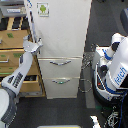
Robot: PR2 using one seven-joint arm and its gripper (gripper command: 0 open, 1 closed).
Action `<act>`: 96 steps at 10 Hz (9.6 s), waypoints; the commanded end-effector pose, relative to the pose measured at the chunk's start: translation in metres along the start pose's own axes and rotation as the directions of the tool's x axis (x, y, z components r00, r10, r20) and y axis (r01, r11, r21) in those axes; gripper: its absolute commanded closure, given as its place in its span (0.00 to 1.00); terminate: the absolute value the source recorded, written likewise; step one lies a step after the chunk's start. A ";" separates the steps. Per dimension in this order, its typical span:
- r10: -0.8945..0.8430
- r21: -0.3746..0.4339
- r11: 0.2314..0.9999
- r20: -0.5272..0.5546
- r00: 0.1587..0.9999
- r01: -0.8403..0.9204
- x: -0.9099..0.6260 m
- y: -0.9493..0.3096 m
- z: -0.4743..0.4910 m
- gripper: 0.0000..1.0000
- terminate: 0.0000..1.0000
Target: Opening the fridge
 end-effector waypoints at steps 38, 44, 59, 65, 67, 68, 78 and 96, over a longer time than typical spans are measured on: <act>-0.094 -0.158 0.984 -0.040 0.995 0.087 -0.021 -0.010 -0.044 1.00 0.00; -0.778 0.089 0.523 0.457 0.432 0.848 -0.813 -0.222 0.429 1.00 0.00; -0.679 -0.166 0.711 0.088 0.729 0.683 -0.292 -0.157 0.041 0.00 0.00; -0.713 -0.197 0.686 0.014 0.701 0.701 -0.151 -0.313 -0.051 0.00 0.00; -0.771 -0.220 0.612 0.051 0.635 0.760 -0.153 -0.395 -0.041 0.00 0.00; -0.827 -0.207 0.520 0.121 0.550 0.828 -0.175 -0.453 0.005 0.00 0.00; -0.781 -0.166 0.615 0.001 0.624 0.771 -0.184 -0.349 -0.031 0.00 0.00; -0.185 -0.172 0.934 0.519 0.834 0.314 -0.483 -0.034 0.105 0.00 0.00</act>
